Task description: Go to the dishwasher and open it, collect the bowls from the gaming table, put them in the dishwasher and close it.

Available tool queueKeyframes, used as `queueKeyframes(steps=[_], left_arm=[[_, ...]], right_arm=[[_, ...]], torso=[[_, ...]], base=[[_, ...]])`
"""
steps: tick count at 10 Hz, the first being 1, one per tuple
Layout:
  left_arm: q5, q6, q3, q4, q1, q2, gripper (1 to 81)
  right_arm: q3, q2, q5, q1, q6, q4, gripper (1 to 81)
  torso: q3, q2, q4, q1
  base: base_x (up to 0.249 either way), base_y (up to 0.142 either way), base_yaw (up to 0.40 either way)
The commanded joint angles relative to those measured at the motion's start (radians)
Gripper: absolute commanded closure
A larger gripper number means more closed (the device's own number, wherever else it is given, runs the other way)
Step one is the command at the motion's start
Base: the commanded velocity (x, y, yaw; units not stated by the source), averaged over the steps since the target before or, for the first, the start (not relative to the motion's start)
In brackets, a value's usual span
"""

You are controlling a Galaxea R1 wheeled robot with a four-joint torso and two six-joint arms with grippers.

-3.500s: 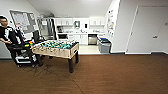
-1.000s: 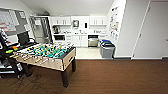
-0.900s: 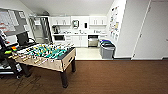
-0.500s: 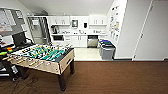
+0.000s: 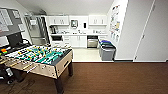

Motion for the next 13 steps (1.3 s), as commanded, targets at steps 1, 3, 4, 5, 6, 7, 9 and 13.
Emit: queueKeyframes(steps=[1, 3, 4, 5, 6, 7, 9, 13], left_arm=[[0.041, 0.007, -0.006, 0.012, -0.048, -0.015, 81.1], [0.04, 0.007, -0.006, 0.012, -0.048, -0.014, 81.1], [0.039, 0.007, -0.006, 0.012, -0.048, -0.014, 81.1], [0.039, 0.007, -0.006, 0.012, -0.048, -0.015, 81.1], [0.041, 0.007, -0.006, 0.012, -0.048, -0.014, 81.1], [0.04, 0.007, -0.006, 0.012, -0.048, -0.014, 81.1], [0.04, 0.007, -0.006, 0.011, -0.048, -0.014, 81.1], [0.039, 0.007, -0.006, 0.012, -0.048, -0.012, 81.1]], right_arm=[[0.005, -0.023, -0.059, 0.038, -0.004, -0.013, 81.1], [0.003, -0.022, -0.059, 0.038, -0.004, -0.013, 81.1], [0.003, -0.022, -0.059, 0.038, -0.004, -0.013, 81.1], [0.003, -0.022, -0.059, 0.038, -0.004, -0.013, 81.1], [0.003, -0.022, -0.059, 0.038, -0.005, -0.013, 81.1], [0.003, -0.022, -0.059, 0.038, -0.004, -0.013, 81.1], [0.003, -0.022, -0.059, 0.038, -0.005, -0.013, 81.1], [0.005, -0.022, -0.059, 0.038, -0.005, -0.013, 81.1]], torso=[[0.0, 0.0, 0.0, 0.0], [0.0, 0.0, 0.0, 0.0], [0.0, 0.0, 0.0, 0.0], [0.0, 0.0, 0.0, 0.0], [0.0, 0.0, 0.0, 0.001], [0.0, 0.0, 0.0, 0.0], [0.0, 0.0, 0.0, 0.0], [0.0, 0.0, 0.0, -0.001]], base=[[0.213, -0.074, 0.0], [0.234, -0.072, 0.0], [0.244, -0.061, 0.0], [0.245, 0.0, 0.0], [0.247, 0.0, 0.0], [0.248, 0.0, 0.0], [0.248, 0.0, 0.0], [0.248, 0.0, 0.0]])
